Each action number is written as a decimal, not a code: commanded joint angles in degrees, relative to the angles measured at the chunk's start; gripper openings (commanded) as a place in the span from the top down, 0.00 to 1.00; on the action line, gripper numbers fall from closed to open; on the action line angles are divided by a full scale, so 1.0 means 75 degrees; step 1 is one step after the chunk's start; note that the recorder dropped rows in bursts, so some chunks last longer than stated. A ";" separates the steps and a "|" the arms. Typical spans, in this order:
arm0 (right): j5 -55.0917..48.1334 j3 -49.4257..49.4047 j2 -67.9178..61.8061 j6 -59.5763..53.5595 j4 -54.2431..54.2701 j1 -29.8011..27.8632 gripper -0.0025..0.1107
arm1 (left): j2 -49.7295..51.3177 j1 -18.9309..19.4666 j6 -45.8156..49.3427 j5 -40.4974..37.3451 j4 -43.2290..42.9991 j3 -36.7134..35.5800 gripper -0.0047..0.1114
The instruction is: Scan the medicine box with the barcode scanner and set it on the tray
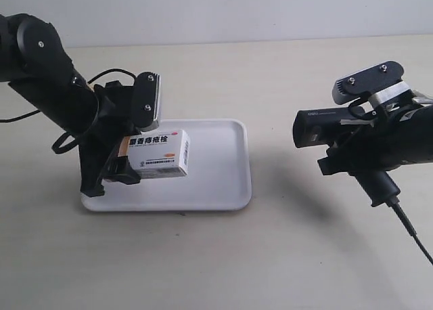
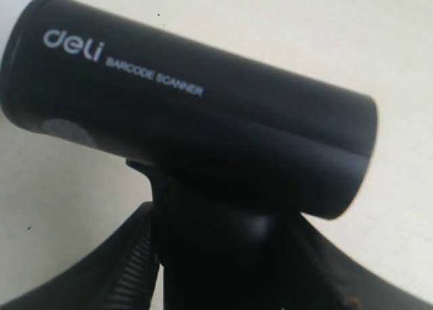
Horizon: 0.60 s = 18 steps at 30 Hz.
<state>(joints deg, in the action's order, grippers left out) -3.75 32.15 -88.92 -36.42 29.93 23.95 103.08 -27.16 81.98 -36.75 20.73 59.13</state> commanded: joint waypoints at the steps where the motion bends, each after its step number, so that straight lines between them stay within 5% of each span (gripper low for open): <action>1: 0.0058 0.0037 0.0015 -0.0068 -0.0075 0.0012 0.98 | -0.0055 -0.0042 -0.0019 -0.0300 0.0160 0.0103 0.96; 18: 0.1180 0.0618 -0.1192 0.1053 0.0002 -0.0106 0.98 | 0.1163 -0.0042 0.0240 0.0752 0.0486 0.0524 0.96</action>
<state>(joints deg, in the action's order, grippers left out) 4.38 34.19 -95.07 -29.29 30.14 23.35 109.58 -27.25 83.75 -32.51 22.56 61.49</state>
